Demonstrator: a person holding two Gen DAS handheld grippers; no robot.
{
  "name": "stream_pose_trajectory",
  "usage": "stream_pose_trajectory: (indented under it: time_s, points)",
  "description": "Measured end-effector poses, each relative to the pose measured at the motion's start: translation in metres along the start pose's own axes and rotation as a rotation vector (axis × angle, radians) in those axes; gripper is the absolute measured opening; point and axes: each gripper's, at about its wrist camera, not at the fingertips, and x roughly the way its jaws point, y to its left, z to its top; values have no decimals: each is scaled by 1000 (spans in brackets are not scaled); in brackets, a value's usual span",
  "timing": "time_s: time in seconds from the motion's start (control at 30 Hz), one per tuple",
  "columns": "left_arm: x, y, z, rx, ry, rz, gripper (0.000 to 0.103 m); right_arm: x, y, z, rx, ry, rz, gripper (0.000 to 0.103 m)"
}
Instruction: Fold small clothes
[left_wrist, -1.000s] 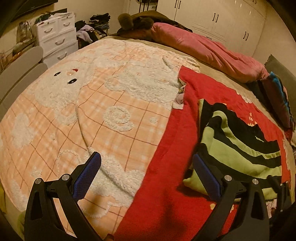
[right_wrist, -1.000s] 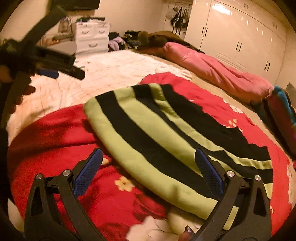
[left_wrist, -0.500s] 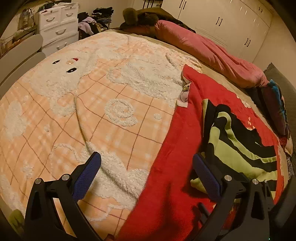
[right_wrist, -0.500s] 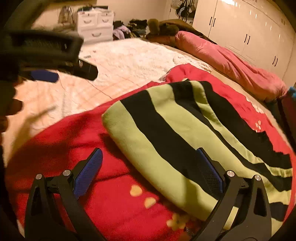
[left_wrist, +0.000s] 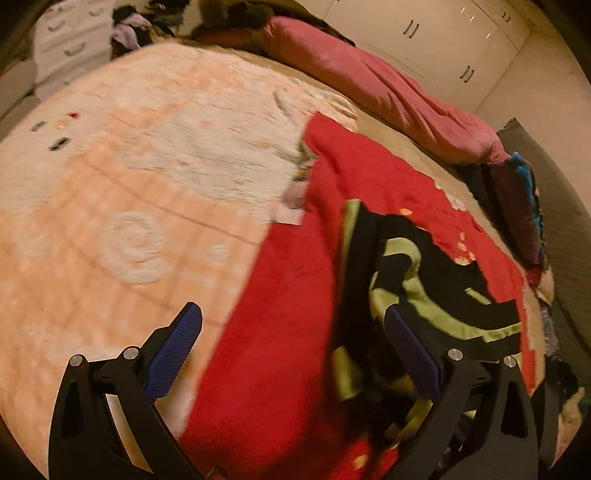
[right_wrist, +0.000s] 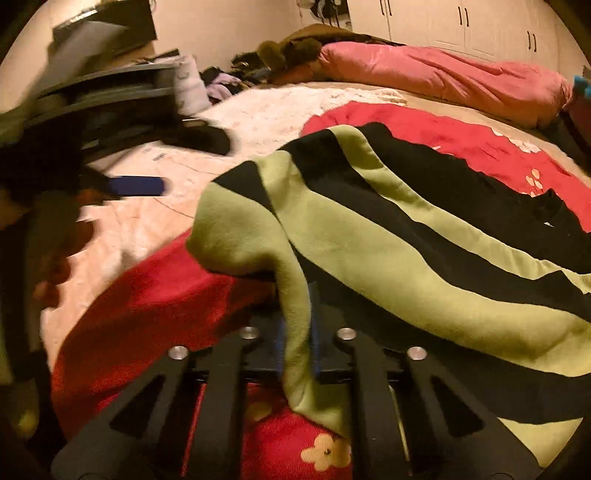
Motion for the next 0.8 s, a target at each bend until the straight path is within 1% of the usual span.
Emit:
stream_pose_trajectory:
  time_s: [0.07, 0.13, 0.23, 0.33, 0.4, 0.43, 0.47, 0.5, 0.53, 0.57, 0.6, 0.63, 0.67, 0.7, 0.77, 0.8]
  points:
    - [15, -8, 6, -1, 37, -27, 99, -5, 2, -3, -16, -17, 16, 3]
    - [30, -17, 11, -15, 80, -90, 99, -9, 4, -5, -19, -24, 23, 3]
    - [47, -26, 15, -23, 107, -147, 99, -14, 2, -7, -8, -29, 35, 3]
    - [71, -35, 18, 2, 161, -137, 98, -17, 2, -10, -5, -35, 32, 3]
    - [81, -38, 21, 11, 180, -146, 97, -15, 1, -8, -13, -35, 22, 3]
    - [87, -40, 23, 10, 188, -154, 92, -14, 1, -7, -15, -34, 17, 3]
    - [90, -41, 24, 9, 195, -166, 74, -16, 0, -8, -14, -35, 16, 4]
    - [94, -43, 26, 12, 206, -181, 66, -16, 0, -8, -14, -36, 11, 6]
    - [98, -45, 26, 11, 212, -190, 61, -16, -1, -8, -10, -34, 3, 12]
    - [101, -46, 26, 6, 223, -205, 52, -15, -1, -8, -3, -31, -4, 18]
    - [104, -46, 24, -4, 228, -216, 49, -15, -3, -8, 7, -28, -10, 22]
    - [105, -45, 23, -16, 227, -220, 44, -14, -5, -8, 16, -25, -10, 27]
    - [105, -45, 21, -27, 224, -235, 34, -10, -7, -8, 27, -7, 2, 31]
    - [103, -45, 18, -44, 217, -257, 31, -7, -9, -8, 33, 9, 4, 31]
    - [99, -44, 16, -62, 204, -271, 25, -3, -11, -7, 44, 25, 8, 31]
    - [97, -45, 15, -71, 198, -280, 23, -3, -11, -7, 47, 25, 15, 26]
